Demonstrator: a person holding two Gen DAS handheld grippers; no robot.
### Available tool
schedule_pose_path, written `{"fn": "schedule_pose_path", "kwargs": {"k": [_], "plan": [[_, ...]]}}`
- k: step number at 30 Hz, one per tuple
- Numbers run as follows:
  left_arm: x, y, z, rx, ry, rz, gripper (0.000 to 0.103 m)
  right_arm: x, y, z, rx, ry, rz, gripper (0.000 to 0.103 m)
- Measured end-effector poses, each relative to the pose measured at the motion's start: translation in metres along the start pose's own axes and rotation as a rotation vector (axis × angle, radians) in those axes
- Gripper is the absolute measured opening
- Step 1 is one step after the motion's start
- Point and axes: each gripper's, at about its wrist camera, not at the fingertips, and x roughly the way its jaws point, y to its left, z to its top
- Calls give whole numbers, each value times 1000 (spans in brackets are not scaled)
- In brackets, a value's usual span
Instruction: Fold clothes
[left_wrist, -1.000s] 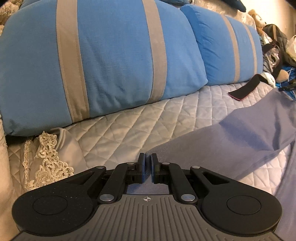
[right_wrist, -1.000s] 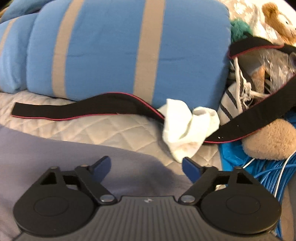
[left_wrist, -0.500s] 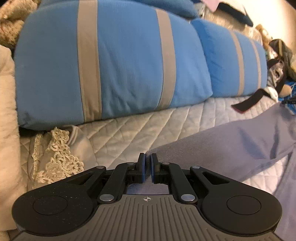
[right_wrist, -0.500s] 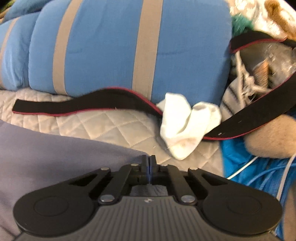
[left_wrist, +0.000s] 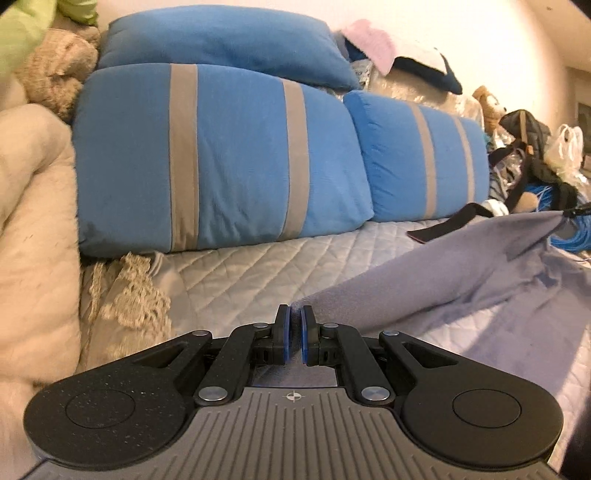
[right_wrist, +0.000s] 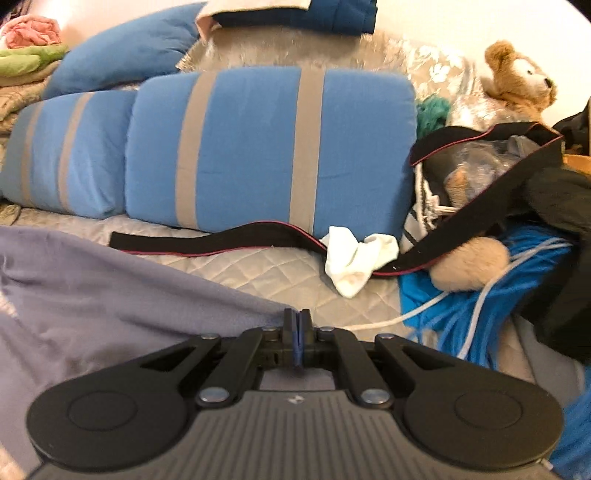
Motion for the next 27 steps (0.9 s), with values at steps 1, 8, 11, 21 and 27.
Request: {"fn": "schedule_pose_path", "kwargs": {"k": [1,8,11,21,27], "plan": [[-7,-2,-5,-3,-3,0,5,-12,0,-4,4,-1,0,0],[-37,-14,-51,6,71,-20,5,-64,2,-56,52,26,1,0],[-44,-20,-62,3,82,-23,5,-78,5,-80,70,46,2,0],[-59,-31,-57,72,125,15,15,-89,15,-123,41,114,11,0],[-65,-45,-36,95,143,11,78,-85,27,-139,-53,140,-73,86]]}}
